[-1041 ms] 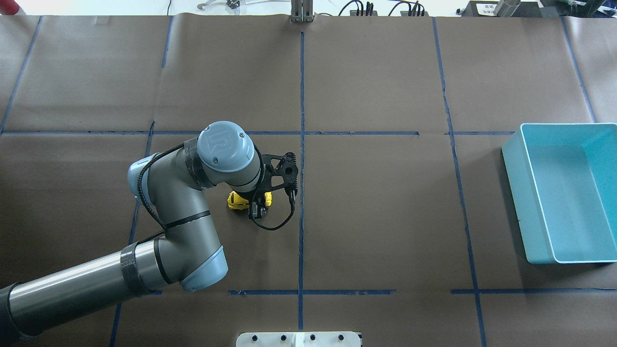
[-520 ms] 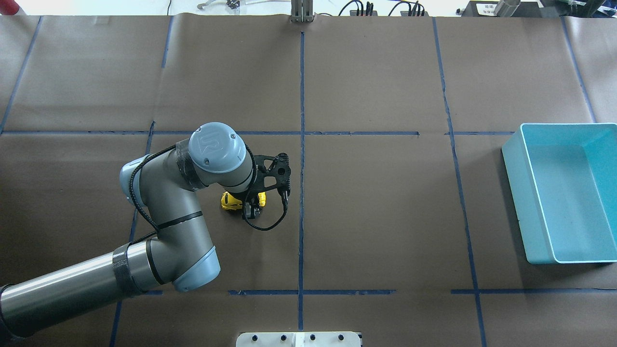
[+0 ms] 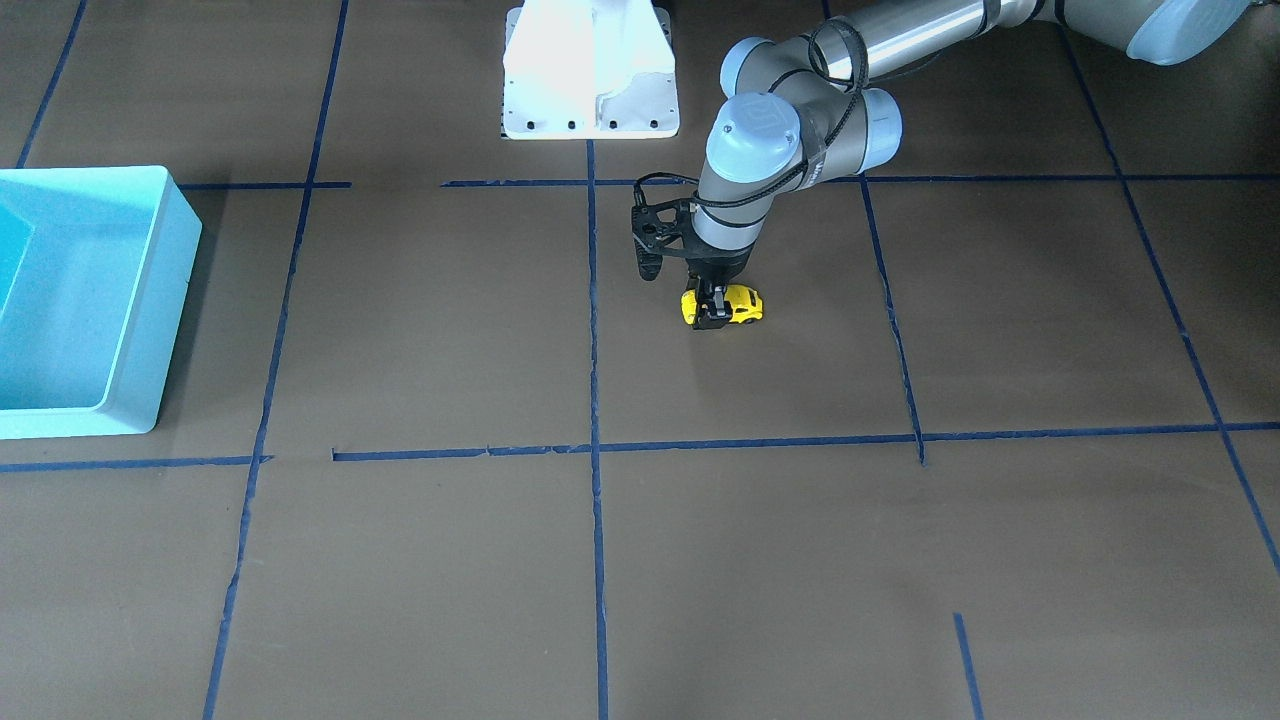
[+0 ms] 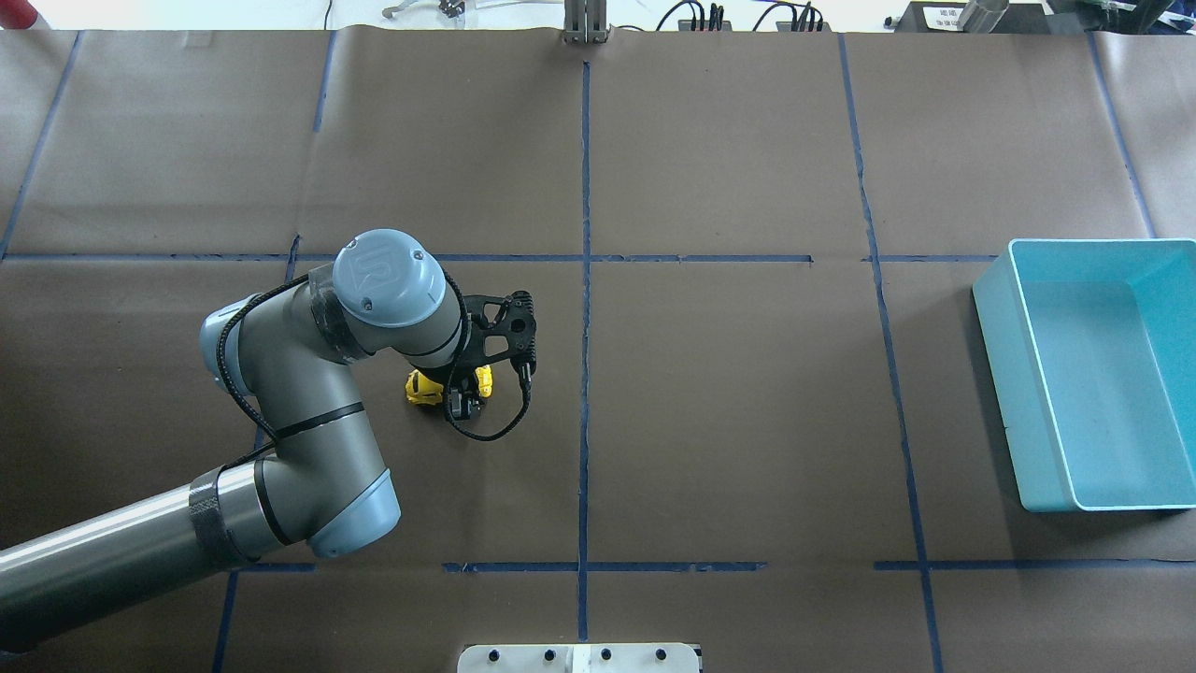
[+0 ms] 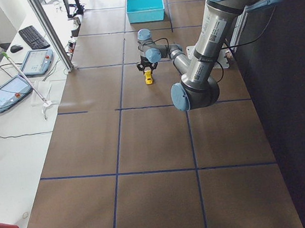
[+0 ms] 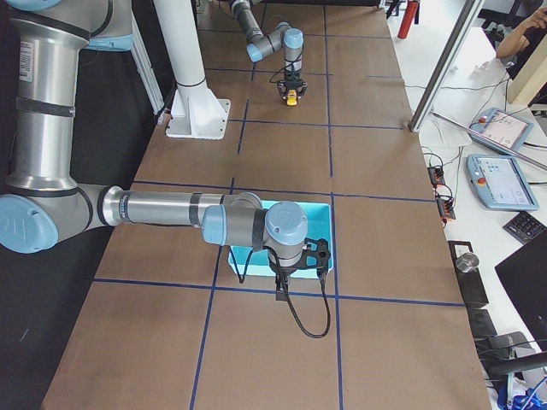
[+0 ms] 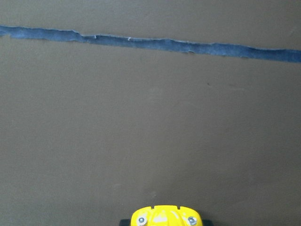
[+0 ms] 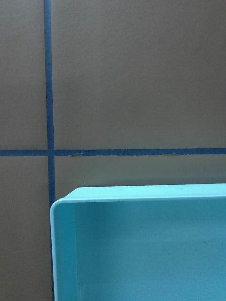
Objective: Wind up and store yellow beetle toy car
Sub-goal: 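Drag the car farther back along the table with the left gripper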
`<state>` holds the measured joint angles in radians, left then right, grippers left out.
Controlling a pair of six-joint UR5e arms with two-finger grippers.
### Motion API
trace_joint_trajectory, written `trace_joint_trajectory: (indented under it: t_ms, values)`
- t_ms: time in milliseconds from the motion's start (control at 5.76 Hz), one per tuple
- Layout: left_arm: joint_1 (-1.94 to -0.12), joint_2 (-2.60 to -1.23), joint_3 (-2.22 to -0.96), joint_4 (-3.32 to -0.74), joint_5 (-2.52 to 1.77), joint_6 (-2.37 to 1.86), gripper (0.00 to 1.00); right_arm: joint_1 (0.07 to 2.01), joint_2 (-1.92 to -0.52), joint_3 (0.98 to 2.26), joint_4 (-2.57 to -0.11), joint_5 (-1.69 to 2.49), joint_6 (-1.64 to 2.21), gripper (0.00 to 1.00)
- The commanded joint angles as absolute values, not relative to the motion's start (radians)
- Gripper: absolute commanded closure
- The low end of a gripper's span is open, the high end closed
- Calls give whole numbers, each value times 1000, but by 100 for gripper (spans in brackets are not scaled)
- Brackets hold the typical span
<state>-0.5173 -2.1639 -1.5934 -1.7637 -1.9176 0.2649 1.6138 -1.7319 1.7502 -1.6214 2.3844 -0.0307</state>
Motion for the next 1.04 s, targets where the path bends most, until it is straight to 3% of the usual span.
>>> trace_joint_trajectory:
  t_ms: [0,347,520,694,867]
  values:
    - [-518,-2139,-1595,-1779,-1934,265,100,1614,-1732,1750,-1621,2388,-31,0]
    - [-529,-2120,-1604,-1785,-1948,300,100,1614,-1732,1750,-1621,2388,-31,0]
    - [-528,-2115,-1611,-1786,-1948,301,95,1614,-1732,1750,-1621,2388,-31,0]
    - [-528,-2115,-1624,-1786,-1948,299,11,1614,-1732,1750,-1621,2388,-31,0]
    - [-528,-2115,-1626,-1786,-1947,301,0,1614,-1732,1750,-1621,2388,-31,0]
